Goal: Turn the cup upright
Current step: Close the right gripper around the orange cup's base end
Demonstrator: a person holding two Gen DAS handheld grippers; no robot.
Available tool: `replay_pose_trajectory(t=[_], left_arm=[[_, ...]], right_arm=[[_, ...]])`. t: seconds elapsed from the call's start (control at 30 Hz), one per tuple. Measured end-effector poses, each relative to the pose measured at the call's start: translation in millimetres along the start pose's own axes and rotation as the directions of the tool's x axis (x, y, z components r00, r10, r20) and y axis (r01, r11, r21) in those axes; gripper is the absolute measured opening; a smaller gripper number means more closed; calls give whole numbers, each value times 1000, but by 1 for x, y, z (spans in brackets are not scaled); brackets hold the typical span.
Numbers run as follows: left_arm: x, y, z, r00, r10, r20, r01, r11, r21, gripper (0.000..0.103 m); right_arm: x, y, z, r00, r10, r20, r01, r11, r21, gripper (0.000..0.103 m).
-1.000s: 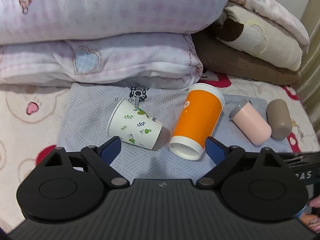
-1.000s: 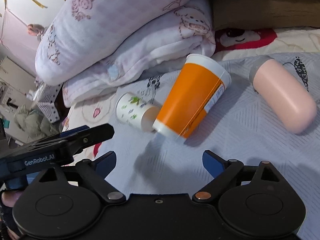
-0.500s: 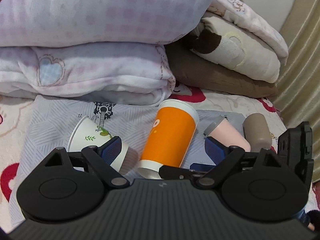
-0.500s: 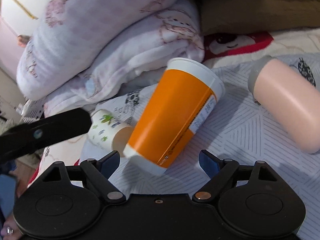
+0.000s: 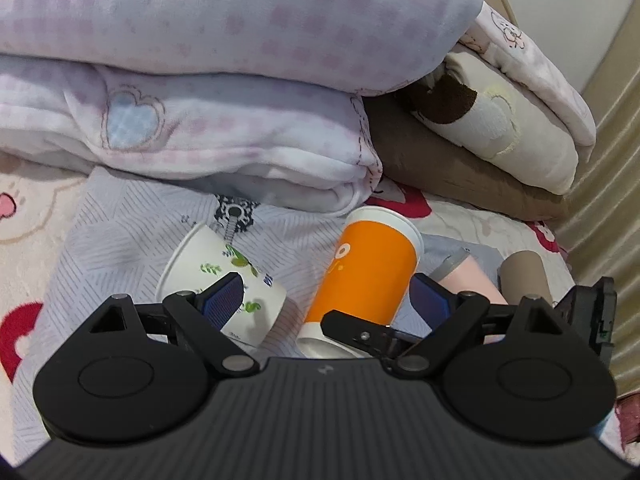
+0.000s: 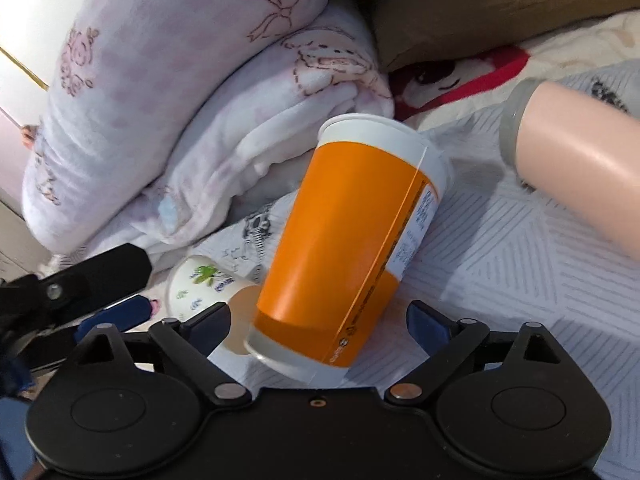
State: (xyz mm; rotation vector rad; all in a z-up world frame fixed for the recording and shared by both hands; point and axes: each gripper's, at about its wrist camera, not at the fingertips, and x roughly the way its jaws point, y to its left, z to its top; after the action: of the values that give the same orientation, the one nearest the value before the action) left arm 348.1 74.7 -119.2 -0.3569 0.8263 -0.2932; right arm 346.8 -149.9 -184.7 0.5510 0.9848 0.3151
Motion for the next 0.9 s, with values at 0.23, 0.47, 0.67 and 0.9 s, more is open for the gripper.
replay_pose_trajectory(t=[0.23,0.47,0.67,0.9], left_arm=[[-2,-5,-7,1000,-30,-9,30,999,26,90],[-13,-8,-18,997,-69,-45,69,998,-10,90],[-23,-20,-39,995,-52,-82,51,999,-18,90],[-30,-32,-55,987,-85,-133,76,995,-72,90]], right_arm=[[-8,-2,0,999,27,-29,-29,999,-41,73],[-29,5,-12,997,-15,-75,7,994,-105,69],[-50,5,-21,993,-48,-112,30,988,-154,67],[-82,6,-43,990,-70,-121,43,977,-210,66]])
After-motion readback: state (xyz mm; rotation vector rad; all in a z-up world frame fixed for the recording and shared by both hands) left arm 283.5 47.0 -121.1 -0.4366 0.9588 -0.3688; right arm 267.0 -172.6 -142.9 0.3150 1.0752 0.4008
